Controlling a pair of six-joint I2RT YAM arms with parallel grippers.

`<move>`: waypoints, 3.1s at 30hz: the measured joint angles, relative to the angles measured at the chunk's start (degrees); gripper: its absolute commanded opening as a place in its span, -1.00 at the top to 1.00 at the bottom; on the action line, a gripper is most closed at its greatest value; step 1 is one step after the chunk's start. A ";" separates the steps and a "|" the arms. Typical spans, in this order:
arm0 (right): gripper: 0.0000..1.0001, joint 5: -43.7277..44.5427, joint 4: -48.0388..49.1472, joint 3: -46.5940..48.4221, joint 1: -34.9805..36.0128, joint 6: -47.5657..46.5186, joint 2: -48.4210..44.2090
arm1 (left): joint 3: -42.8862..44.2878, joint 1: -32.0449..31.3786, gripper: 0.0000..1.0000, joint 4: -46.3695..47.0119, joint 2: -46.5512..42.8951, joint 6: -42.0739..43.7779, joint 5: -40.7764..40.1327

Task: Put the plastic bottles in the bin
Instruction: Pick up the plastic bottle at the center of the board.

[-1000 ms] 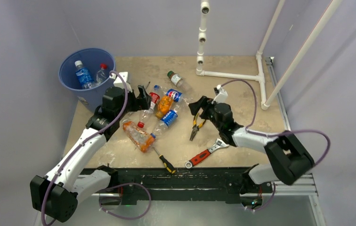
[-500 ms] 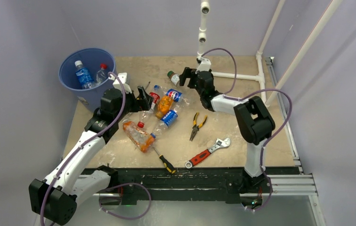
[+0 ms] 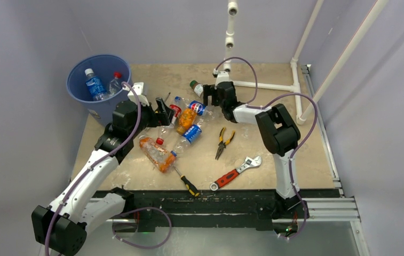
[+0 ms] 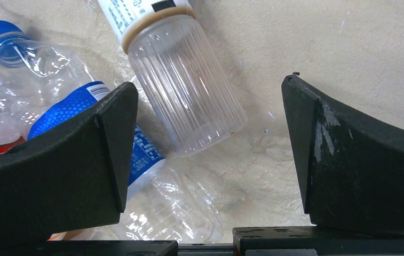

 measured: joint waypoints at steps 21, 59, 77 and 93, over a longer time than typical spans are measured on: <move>-0.05 -4.87 -0.24 1.31 0.24 -1.29 2.16 | -0.02 0.00 -0.95 0.04 -0.13 0.00 0.59; 0.21 -10.40 22.36 -58.64 13.14 13.44 -74.75 | -17.66 -0.52 -0.99 45.90 -0.79 -31.28 19.54; 0.24 -16.55 34.67 -61.20 14.51 17.73 -70.99 | -11.67 -10.23 -0.58 51.10 8.94 -32.48 18.56; -0.86 -24.22 21.79 -56.22 14.64 13.07 -73.33 | -8.98 -12.11 0.69 46.58 9.11 -27.21 18.45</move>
